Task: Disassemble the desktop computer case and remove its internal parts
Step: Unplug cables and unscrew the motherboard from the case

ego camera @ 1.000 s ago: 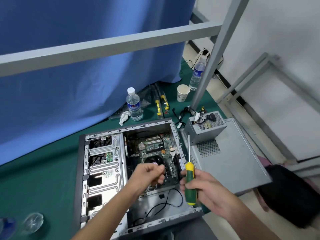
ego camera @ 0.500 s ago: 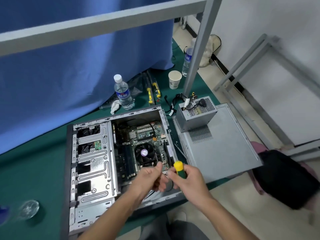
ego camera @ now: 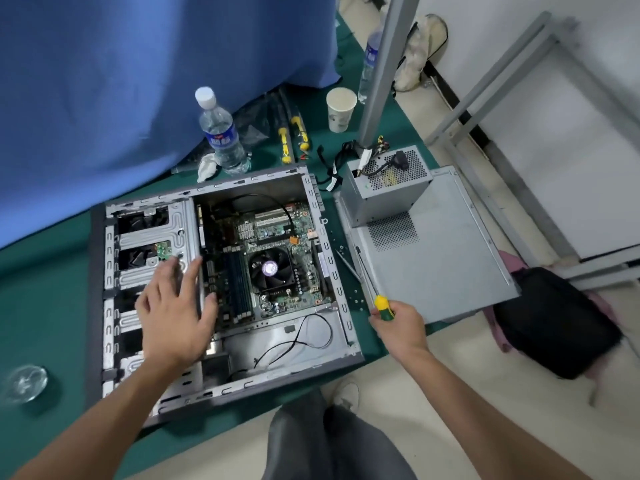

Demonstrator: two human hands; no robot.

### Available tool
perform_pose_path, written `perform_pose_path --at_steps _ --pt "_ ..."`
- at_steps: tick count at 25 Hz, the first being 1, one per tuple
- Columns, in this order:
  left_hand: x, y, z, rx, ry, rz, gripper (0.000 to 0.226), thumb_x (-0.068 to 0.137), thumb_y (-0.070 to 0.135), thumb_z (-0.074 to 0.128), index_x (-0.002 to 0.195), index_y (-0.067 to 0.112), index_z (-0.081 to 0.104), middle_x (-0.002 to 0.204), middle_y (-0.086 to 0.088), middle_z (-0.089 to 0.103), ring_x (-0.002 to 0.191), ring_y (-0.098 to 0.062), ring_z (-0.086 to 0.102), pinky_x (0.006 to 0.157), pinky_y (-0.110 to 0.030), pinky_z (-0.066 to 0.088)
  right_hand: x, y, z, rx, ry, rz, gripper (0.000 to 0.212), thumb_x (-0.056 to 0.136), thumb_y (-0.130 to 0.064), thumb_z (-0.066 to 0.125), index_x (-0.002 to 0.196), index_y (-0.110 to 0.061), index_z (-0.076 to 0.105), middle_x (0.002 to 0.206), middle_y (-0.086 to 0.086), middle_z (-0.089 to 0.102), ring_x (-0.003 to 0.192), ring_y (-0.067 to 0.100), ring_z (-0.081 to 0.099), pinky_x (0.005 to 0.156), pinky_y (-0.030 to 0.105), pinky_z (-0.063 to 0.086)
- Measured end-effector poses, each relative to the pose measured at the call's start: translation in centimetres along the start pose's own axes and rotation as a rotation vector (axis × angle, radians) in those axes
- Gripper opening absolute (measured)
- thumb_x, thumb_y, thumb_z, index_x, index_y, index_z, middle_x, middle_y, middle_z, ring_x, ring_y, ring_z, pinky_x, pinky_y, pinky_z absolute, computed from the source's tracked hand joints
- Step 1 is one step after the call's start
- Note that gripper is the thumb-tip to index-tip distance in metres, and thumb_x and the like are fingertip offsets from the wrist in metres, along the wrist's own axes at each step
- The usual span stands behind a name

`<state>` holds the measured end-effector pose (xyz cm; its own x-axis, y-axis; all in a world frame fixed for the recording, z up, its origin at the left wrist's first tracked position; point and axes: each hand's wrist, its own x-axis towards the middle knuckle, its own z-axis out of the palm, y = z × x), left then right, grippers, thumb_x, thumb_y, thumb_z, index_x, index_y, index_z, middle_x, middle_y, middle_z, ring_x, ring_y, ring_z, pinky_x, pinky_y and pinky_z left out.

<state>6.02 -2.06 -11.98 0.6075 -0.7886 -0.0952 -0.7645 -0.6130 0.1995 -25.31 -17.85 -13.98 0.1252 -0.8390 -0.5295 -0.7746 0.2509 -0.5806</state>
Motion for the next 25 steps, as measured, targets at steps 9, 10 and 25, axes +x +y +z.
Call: perform_pose_path --at_steps 9,10,25 --pt "0.1 0.0 0.2 0.007 0.04 0.01 0.066 0.089 0.051 0.03 0.15 0.027 0.029 0.155 -0.01 0.022 0.143 -0.031 0.019 0.107 -0.055 0.023 2.3 1.3 3.8 -0.255 0.082 0.06 0.022 0.088 -0.02 0.068 0.069 -0.023 0.059 0.059 -0.006 0.055 0.055 0.012 0.052 0.045 0.02 0.028" --pt "0.1 0.0 0.2 0.006 0.043 0.016 0.066 0.089 0.051 0.031 0.15 0.027 0.029 0.155 -0.01 0.022 0.144 -0.031 0.019 0.107 -0.055 0.023 2.2 1.3 3.8 -0.266 0.085 0.057 0.021 0.089 -0.02 0.068 0.07 -0.023 0.058 0.059 -0.007 0.054 0.055 0.014 0.052 0.045 0.02 0.027" --pt "0.0 -0.1 0.0 0.015 0.039 0.009 0.064 0.092 0.053 0.026 0.151 0.029 0.028 0.157 -0.011 0.021 0.145 -0.03 0.017 0.11 -0.053 0.021 -2.8 -5.4 -4.1 0.614 -0.168 -0.299 0.042 0.085 -0.005 0.071 0.117 -0.031 0.065 0.101 -0.003 0.07 0.08 0.011 0.067 0.057 0.026 0.054"
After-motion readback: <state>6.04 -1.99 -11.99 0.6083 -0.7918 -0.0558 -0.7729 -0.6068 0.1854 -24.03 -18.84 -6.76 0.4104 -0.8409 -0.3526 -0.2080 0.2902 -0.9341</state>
